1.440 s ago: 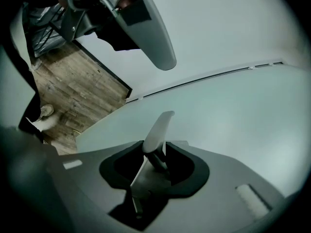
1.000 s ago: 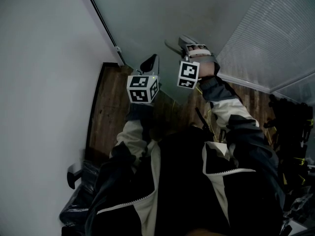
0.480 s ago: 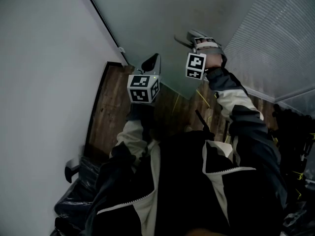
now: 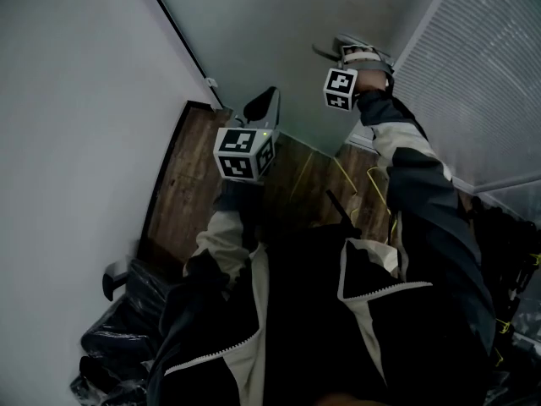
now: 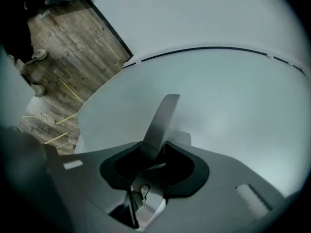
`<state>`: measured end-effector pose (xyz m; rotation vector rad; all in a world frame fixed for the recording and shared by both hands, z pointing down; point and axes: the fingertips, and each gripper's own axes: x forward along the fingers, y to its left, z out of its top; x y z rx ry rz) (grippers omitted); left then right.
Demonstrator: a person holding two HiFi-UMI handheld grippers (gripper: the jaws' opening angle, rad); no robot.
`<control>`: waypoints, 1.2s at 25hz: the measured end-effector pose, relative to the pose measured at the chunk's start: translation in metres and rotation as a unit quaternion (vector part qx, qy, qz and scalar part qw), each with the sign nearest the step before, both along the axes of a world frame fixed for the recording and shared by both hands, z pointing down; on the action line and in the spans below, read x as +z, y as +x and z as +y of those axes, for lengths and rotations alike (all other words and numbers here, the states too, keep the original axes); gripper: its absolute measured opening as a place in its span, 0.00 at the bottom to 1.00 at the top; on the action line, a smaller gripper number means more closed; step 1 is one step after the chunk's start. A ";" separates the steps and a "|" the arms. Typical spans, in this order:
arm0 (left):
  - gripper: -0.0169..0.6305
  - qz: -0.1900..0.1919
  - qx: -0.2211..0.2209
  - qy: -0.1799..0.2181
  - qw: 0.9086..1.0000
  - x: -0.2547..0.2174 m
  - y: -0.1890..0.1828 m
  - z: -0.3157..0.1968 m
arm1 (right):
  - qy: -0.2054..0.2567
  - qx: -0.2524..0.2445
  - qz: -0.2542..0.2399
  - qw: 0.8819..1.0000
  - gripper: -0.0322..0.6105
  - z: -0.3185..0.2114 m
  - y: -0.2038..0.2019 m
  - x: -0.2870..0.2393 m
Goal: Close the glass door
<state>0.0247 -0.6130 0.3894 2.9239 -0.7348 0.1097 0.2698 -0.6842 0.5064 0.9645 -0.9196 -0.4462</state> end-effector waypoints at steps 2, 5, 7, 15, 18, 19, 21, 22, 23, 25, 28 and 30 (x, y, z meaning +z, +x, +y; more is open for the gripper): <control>0.03 -0.007 -0.010 0.000 1.000 0.002 0.002 0.000 | 0.001 0.000 0.001 1.000 0.26 -0.012 0.015 0.001; 0.03 -0.018 -0.022 0.001 1.000 0.005 0.008 0.001 | 0.007 0.011 -0.011 1.000 0.26 -0.027 0.042 0.001; 0.03 -0.023 -0.028 0.002 0.999 0.005 0.012 0.000 | 0.012 0.025 -0.017 0.999 0.26 -0.034 0.060 0.000; 0.03 -0.045 -0.054 -0.004 0.998 0.024 0.007 -0.008 | 0.025 0.041 -0.031 0.998 0.26 -0.069 0.104 0.003; 0.03 -0.049 -0.068 -0.006 0.996 0.028 0.003 -0.011 | 0.032 0.043 -0.037 0.998 0.26 -0.077 0.114 0.002; 0.03 -0.050 -0.072 -0.007 0.996 0.030 0.003 -0.011 | 0.034 0.044 -0.038 0.998 0.26 -0.079 0.117 0.003; 0.03 -0.053 -0.075 -0.009 0.996 0.036 0.002 -0.012 | 0.037 0.048 -0.042 0.997 0.26 -0.079 0.123 0.006; 0.03 -0.056 -0.076 -0.009 0.996 0.037 0.001 -0.013 | 0.037 0.050 -0.043 0.997 0.26 -0.079 0.126 0.008; 0.03 -0.057 -0.077 -0.009 0.995 0.037 -0.001 -0.015 | 0.037 0.051 -0.045 0.997 0.26 -0.080 0.127 0.008; 0.03 -0.058 -0.081 -0.007 0.995 0.036 -0.004 -0.018 | 0.036 0.052 -0.046 0.997 0.26 -0.085 0.128 0.008; 0.03 -0.055 -0.084 -0.001 0.995 0.031 -0.008 -0.018 | 0.037 0.052 -0.045 0.997 0.26 -0.085 0.126 0.006; 0.03 -0.053 -0.085 -0.001 0.995 0.029 -0.010 -0.017 | 0.038 0.049 -0.045 0.997 0.26 -0.085 0.125 0.005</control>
